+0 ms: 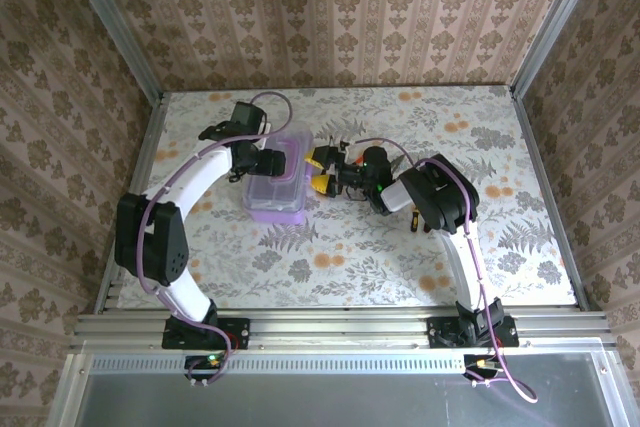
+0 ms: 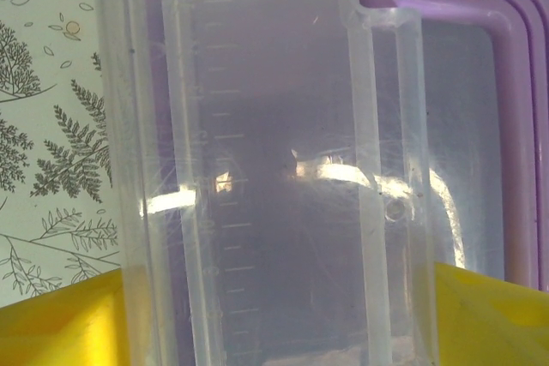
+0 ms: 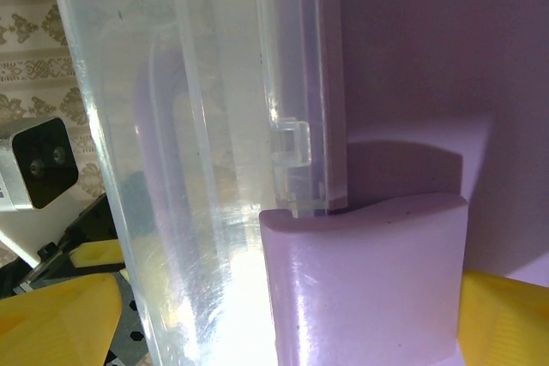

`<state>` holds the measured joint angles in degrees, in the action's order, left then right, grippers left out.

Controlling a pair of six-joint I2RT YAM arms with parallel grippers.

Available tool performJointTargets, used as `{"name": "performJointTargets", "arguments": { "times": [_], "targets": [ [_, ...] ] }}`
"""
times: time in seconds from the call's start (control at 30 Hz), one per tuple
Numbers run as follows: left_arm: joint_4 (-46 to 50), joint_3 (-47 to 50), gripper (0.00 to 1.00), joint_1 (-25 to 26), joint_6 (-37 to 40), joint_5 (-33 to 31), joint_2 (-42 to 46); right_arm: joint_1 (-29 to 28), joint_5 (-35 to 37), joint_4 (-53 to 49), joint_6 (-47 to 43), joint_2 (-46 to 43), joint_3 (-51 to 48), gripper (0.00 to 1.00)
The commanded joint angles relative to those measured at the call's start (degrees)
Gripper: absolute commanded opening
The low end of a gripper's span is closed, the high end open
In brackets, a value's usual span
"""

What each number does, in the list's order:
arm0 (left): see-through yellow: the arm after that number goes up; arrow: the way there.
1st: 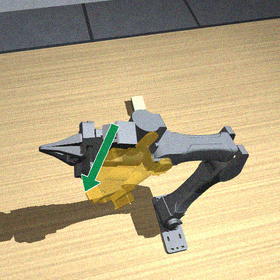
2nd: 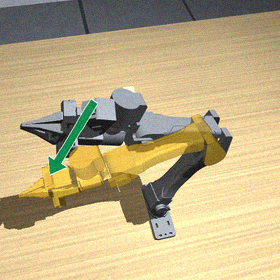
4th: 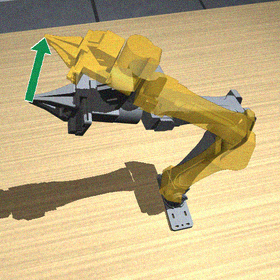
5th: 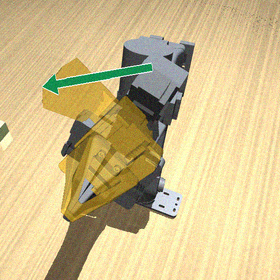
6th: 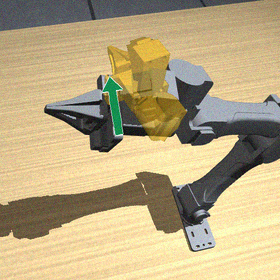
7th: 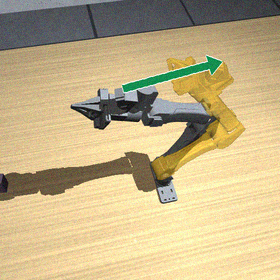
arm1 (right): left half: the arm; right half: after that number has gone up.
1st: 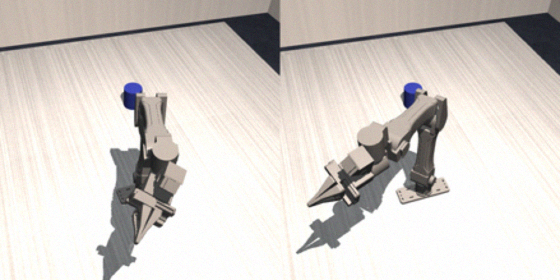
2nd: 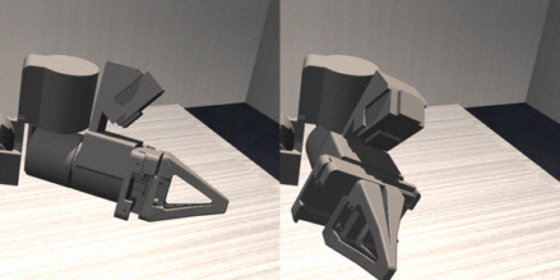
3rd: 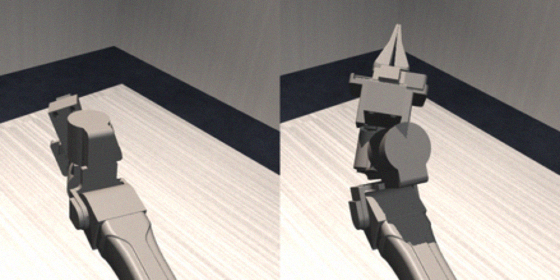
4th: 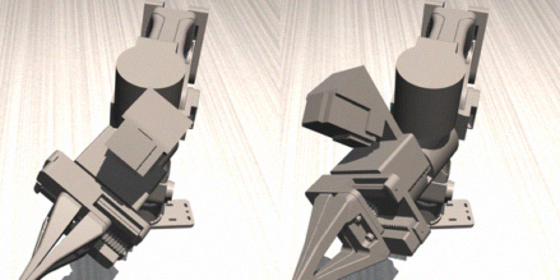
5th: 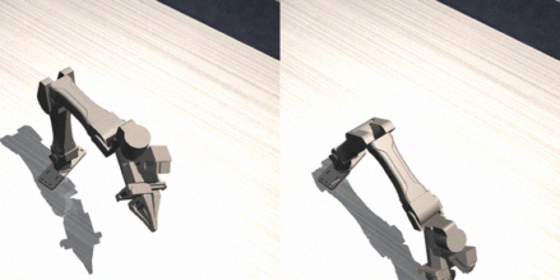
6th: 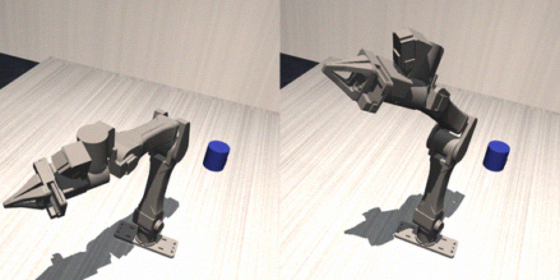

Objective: Pack the tool kit

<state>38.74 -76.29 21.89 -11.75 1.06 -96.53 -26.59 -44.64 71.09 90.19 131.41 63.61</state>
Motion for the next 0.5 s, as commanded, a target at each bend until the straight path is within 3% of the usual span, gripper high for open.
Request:
{"name": "performJointTargets", "arguments": {
  "times": [0.0,0.47],
  "targets": [
    [7.04,2.90,0.78,1.32,3.48,-4.01,-5.40,0.78,0.46,5.46,0.64,-5.74,3.89,0.96],
    [9.29,2.11,0.74,1.31,3.49,-10.99,-9.33,4.38,0.30,5.55,0.16,-10.78,0.92,0.93]
  ]
}}
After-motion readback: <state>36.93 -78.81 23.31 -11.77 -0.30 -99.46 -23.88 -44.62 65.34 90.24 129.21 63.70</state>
